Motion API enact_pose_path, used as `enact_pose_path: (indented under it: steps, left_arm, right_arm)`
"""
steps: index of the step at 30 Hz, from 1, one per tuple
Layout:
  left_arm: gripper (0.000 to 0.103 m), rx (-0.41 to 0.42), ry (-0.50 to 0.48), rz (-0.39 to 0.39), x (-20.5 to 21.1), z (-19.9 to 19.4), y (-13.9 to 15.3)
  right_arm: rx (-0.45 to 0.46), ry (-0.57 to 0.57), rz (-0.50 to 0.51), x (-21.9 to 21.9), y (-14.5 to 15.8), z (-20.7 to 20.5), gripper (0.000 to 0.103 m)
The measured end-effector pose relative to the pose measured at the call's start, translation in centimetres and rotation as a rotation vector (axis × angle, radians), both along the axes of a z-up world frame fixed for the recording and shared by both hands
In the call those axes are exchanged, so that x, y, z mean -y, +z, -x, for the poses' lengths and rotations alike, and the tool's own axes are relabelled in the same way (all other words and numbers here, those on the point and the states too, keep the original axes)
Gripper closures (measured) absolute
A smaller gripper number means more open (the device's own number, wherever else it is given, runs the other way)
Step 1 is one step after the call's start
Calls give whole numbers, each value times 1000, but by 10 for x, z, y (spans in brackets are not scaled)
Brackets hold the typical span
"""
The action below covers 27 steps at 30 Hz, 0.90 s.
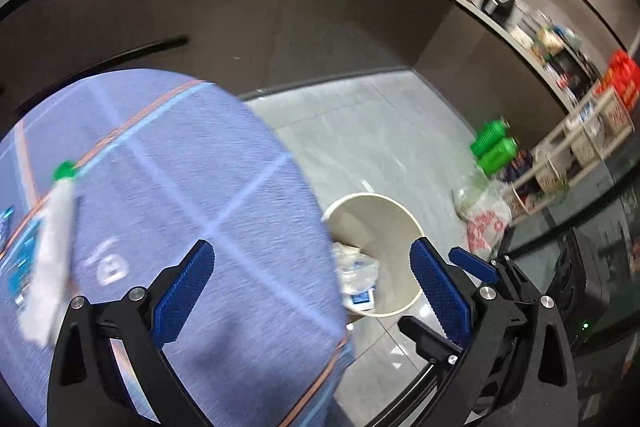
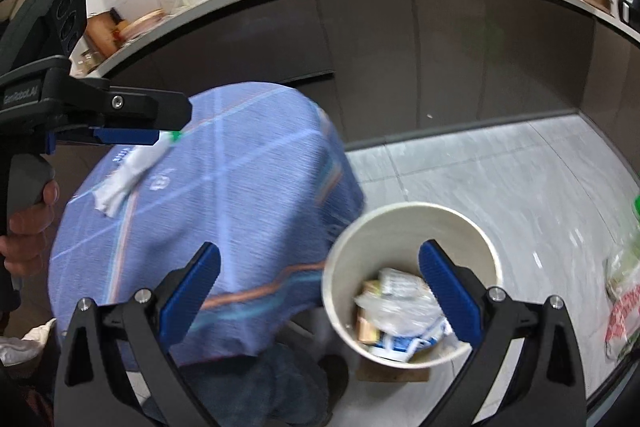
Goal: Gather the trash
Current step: 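Move both open tools back over the table toward the blister pack, then grasp the blue blister pack with left tool while right tool grasps white tissue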
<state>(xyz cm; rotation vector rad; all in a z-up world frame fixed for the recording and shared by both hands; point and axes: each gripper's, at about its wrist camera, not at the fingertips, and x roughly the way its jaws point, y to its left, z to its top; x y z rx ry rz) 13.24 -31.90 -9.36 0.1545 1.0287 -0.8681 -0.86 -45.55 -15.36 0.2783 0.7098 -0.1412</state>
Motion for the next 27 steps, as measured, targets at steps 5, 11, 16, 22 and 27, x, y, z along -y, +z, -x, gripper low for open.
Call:
enact_pose_path:
  steps: [5, 11, 16, 22, 27]
  left_arm:
    - [8, 37, 119, -8, -68, -11, 16]
    - [8, 45, 240, 11, -155, -29, 23]
    - [9, 27, 364, 25, -222, -43, 19]
    - [12, 5, 456, 37, -285, -56, 10]
    - [29, -49, 454, 45, -306, -62, -4]
  right_arm:
    - [18, 80, 9, -42, 20, -22, 3]
    - [48, 168, -8, -87, 39, -54, 3]
    - [47, 269, -43, -124, 47, -88, 11]
    - [33, 398, -61, -169, 52, -133, 28]
    - [7, 466, -50, -199, 53, -175, 49]
